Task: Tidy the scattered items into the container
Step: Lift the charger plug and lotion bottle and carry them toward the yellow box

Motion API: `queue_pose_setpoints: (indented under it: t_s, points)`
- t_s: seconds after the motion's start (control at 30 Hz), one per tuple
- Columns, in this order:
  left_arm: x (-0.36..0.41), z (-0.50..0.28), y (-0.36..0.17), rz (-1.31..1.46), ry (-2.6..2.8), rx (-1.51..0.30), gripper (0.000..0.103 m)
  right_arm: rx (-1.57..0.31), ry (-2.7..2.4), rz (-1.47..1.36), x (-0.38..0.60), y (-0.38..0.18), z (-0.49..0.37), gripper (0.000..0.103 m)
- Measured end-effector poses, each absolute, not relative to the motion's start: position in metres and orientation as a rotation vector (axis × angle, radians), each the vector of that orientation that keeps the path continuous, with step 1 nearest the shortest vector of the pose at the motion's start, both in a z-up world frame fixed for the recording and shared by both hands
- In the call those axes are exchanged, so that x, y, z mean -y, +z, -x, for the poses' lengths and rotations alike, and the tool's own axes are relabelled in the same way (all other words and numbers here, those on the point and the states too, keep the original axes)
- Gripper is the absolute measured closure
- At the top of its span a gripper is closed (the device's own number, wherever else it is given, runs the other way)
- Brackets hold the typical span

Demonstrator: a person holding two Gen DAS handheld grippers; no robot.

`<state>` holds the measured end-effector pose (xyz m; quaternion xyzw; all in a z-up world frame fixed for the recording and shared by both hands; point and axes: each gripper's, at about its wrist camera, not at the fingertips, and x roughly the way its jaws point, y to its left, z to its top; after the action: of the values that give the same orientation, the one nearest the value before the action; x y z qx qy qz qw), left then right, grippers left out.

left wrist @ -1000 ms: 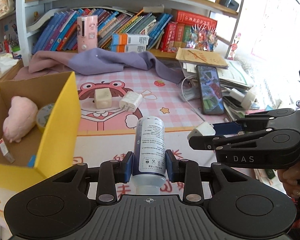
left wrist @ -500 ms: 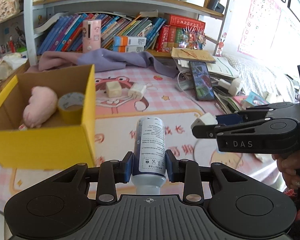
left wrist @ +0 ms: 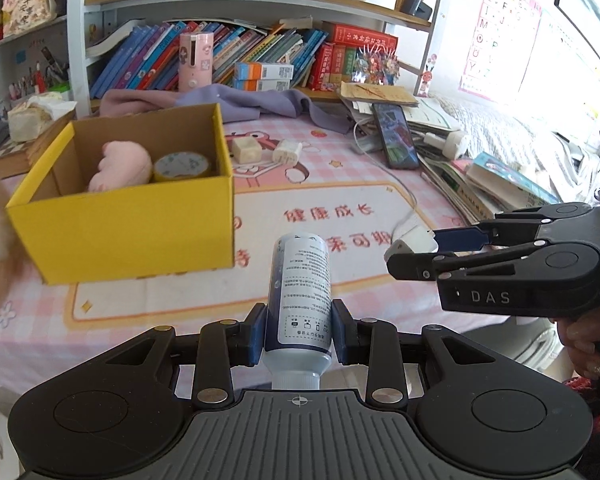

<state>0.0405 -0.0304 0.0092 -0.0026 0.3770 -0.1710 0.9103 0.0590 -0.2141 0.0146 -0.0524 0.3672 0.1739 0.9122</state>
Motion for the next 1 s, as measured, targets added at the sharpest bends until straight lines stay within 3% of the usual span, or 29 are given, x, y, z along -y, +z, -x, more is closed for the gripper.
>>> queue_pose_setpoints:
  t_s: [0.63, 1.0]
  points:
    - [-0.034, -0.001, 0.009, 0.091, -0.284, -0.770, 0.071, -0.788, 0.509, 0.198, 0.138, 0.017, -0.029, 0.062]
    - [-0.062, -0.023, 0.031, 0.099, -0.219, -0.695, 0.071, -0.677, 0.566, 0.222, 0.108, 0.040, -0.062, 0.062]
